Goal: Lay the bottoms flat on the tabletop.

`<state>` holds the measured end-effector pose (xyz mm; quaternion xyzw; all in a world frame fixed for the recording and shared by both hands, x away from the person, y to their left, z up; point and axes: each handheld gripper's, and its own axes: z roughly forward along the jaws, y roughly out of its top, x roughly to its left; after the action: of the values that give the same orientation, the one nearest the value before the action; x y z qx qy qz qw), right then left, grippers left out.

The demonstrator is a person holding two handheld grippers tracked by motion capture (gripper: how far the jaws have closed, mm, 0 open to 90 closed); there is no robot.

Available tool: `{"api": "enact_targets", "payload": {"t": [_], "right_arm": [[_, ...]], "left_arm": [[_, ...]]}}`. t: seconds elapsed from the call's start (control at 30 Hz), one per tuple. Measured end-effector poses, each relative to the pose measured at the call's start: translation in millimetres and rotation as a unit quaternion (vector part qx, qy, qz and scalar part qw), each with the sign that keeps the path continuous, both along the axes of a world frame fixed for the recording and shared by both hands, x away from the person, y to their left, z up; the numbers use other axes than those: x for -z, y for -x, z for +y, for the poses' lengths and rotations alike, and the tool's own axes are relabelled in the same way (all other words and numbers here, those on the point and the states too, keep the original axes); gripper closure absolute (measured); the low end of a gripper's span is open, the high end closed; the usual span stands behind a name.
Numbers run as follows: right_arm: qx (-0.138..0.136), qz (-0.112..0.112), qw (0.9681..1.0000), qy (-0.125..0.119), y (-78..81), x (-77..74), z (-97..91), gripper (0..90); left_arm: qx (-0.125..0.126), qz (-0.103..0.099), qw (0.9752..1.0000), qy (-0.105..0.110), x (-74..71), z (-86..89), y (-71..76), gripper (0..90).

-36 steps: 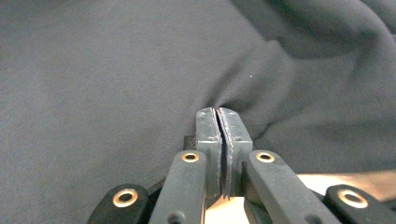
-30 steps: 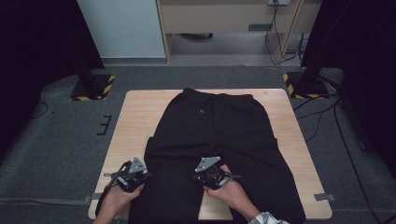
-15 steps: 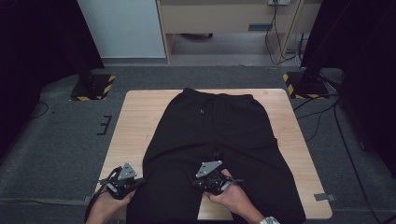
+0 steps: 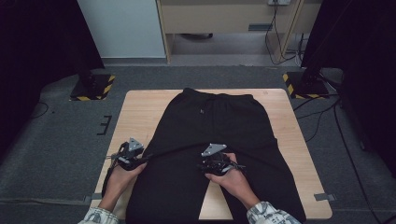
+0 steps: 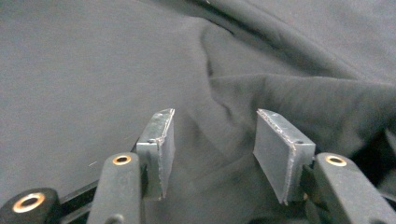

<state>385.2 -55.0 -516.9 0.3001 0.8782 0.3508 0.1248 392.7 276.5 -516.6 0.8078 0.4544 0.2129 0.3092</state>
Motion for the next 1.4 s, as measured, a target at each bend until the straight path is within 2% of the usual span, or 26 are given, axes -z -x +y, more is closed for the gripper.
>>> {"api": "enact_targets", "payload": {"t": [0.07, 0.1, 0.13, 0.17, 0.23, 0.27, 0.33, 0.37, 0.47, 0.57, 0.63, 0.7, 0.77, 0.87, 0.93, 1.0, 1.03, 1.1, 1.13, 1.17, 1.2, 1.23, 1.27, 1.33, 1.4], "right_arm": [[-0.001, 0.005, 1.0000, 0.006, -3.7, 3.3, 2.3, 49.1], [-0.001, 0.006, 1.0000, 0.008, -4.7, 5.0, 3.7, 51.9], [-0.005, 0.010, 0.9999, 0.012, -5.1, 6.5, 4.9, 54.8], [-0.008, 0.012, 0.9999, 0.005, -5.1, 7.0, 5.5, 57.8], [-0.014, 0.012, 0.9998, 0.003, -4.6, 6.7, 6.7, 68.5], [-0.019, 0.014, 0.9997, 0.004, -3.7, 6.2, 7.2, 74.5], [-0.030, 0.020, 0.9994, 0.005, -1.0, 5.3, 9.7, 87.2], [-0.031, 0.020, 0.9993, 0.010, 0.4, 4.6, 11.0, 89.3], [-0.038, 0.022, 0.9990, 0.008, 3.2, 1.6, 12.0, 90.0], [-0.039, 0.023, 0.9989, -0.011, 7.5, -6.3, 8.4, 90.0], [-0.045, 0.023, 0.9987, -0.013, 10.5, -8.0, 5.5, 90.0], [-0.042, 0.031, 0.9985, -0.017, 13.4, -6.5, 4.3, 90.0], [-0.037, 0.027, 0.9989, -0.013, 13.3, -4.5, 9.1, 90.0], [-0.026, 0.026, 0.9992, -0.017, 7.6, -2.4, 18.8, 89.6], [-0.016, 0.032, 0.9992, -0.017, 2.3, -0.5, 24.4, 83.8], [-0.017, 0.026, 0.9992, -0.024, 1.4, -5.9, 21.9, 74.2], [-0.017, 0.022, 0.9991, -0.032, 2.6, -11.9, 16.1, 67.8], [-0.011, 0.003, 0.9991, -0.042, 4.8, -25.6, -4.3, 57.4], [-0.002, -0.008, 0.9990, -0.045, 5.6, -32.4, -18.1, 52.7], [0.010, -0.019, 0.9988, -0.044, 4.9, -37.9, -34.0, 47.5], [0.029, -0.025, 0.9982, -0.046, 3.0, -41.4, -50.7, 43.3], [0.053, -0.026, 0.9973, -0.043, -0.5, -43.1, -72.6, 41.1], [0.069, -0.025, 0.9965, -0.038, -2.8, -42.2, -85.4, 39.9], [0.108, -0.019, 0.9937, -0.024, -6.6, -36.4, -115.5, 38.8], [0.138, -0.014, 0.9902, -0.020, -8.2, -25.6, -141.9, 38.6]], "left_arm": [[-0.003, 0.007, 0.9999, 0.008, 4.2, 0.5, -3.2, 44.8], [0.000, 0.013, 0.9999, 0.005, 5.7, 0.0, -3.9, 46.8], [0.007, 0.017, 0.9998, 0.012, 6.8, 0.2, -3.8, 48.1], [0.013, 0.022, 0.9995, 0.020, 6.7, 0.4, -3.7, 55.9], [0.024, 0.027, 0.9992, 0.020, 5.6, -0.5, -3.2, 64.8], [0.031, 0.029, 0.9989, 0.021, 5.4, -1.2, -2.6, 74.1], [0.041, 0.037, 0.9983, 0.020, 3.9, -1.8, -1.2, 83.0], [0.043, 0.041, 0.9981, 0.015, 2.8, -2.0, -0.1, 85.8], [0.047, 0.038, 0.9981, 0.009, -4.2, -0.1, 5.0, 86.7], [0.054, 0.031, 0.9981, -0.002, -13.8, 0.5, 11.4, 86.6], [0.056, 0.033, 0.9978, -0.007, -16.2, -1.3, 12.1, 85.8], [0.054, 0.033, 0.9979, -0.017, -15.2, -4.4, 7.2, 84.2], [0.042, 0.032, 0.9983, -0.024, -13.1, -6.7, -1.0, 84.8], [0.019, 0.047, 0.9984, -0.026, -8.5, -1.6, -14.3, 85.5], [0.026, 0.062, 0.9976, -0.018, -4.4, 2.6, -20.4, 84.4], [0.041, 0.069, 0.9967, -0.009, -4.1, 3.8, -21.4, 79.2], [0.052, 0.069, 0.9963, -0.006, -6.2, 4.0, -20.4, 73.4], [0.058, 0.045, 0.9972, -0.017, -14.6, 3.6, -18.0, 60.8], [0.055, 0.034, 0.9978, -0.017, -19.6, 3.8, -18.8, 51.7], [0.055, 0.028, 0.9980, -0.006, -24.0, 3.7, -20.8, 46.6], [0.055, 0.025, 0.9981, -0.003, -28.2, 2.2, -25.2, 46.1], [0.052, 0.023, 0.9983, -0.009, -29.8, 0.2, -28.5, 43.8], [0.049, 0.020, 0.9985, -0.014, -30.8, -3.0, -33.8, 42.0], [0.040, 0.021, 0.9989, -0.015, -29.4, -9.8, -45.3, 38.3], [0.029, 0.027, 0.9992, -0.009, -23.6, -16.5, -56.6, 37.8]]}}
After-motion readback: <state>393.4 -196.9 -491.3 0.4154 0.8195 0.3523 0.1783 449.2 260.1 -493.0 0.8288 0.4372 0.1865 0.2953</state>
